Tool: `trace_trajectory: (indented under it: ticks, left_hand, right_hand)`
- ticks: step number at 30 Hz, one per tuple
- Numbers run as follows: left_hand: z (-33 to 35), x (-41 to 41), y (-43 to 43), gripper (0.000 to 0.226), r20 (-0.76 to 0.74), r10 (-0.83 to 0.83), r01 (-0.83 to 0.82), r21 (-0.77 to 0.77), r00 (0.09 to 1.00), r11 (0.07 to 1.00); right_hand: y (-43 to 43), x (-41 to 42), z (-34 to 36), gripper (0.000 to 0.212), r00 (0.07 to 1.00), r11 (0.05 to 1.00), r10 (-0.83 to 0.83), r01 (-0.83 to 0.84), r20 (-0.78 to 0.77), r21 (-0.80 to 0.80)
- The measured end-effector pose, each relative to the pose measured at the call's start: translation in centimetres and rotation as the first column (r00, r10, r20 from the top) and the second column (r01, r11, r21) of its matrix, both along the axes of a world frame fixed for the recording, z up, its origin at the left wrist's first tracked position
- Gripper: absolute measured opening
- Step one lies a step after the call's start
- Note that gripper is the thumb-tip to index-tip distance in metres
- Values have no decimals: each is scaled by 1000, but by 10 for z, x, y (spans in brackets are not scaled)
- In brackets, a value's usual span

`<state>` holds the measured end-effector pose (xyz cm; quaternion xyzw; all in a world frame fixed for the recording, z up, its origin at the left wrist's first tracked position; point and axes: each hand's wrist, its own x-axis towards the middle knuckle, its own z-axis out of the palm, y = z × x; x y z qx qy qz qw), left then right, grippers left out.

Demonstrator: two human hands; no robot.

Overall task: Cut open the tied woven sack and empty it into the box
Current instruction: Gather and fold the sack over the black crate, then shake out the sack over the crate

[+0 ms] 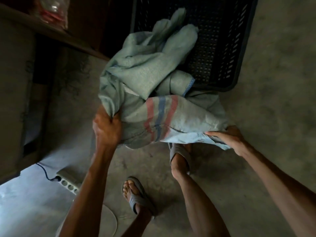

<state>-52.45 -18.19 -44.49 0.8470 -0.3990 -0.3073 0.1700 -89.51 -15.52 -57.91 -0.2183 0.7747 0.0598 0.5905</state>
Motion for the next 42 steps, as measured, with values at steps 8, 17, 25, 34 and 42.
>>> trace_trajectory:
  ticks: [8,17,25,34,42]
  left_hand:
    - [142,-19,-44,36,-2,-206,205,-41,979,978]
    - [370,-26,-95,34,-92,-265,245,-183,960,952]
    - [573,-39,-216,25,-197,-253,157,-405,947,901]
    - [627,-62,-247,42,-281,-196,127,-246,939,961]
    - [639,-67,-229,75,-170,-150,151,-8,974,988]
  right_hand:
    - [3,67,215,23,994,943,88,-105,-70,-316]
    - [-33,50,517,23,1000,879,-15,1,-26,-477]
    - [-120,42,704,8,946,704,-302,303,115,-643]
    - [-189,18,771,6,932,709,-308,359,192,-606]
    - [-234,19,824,7,966,747,-234,250,109,-616]
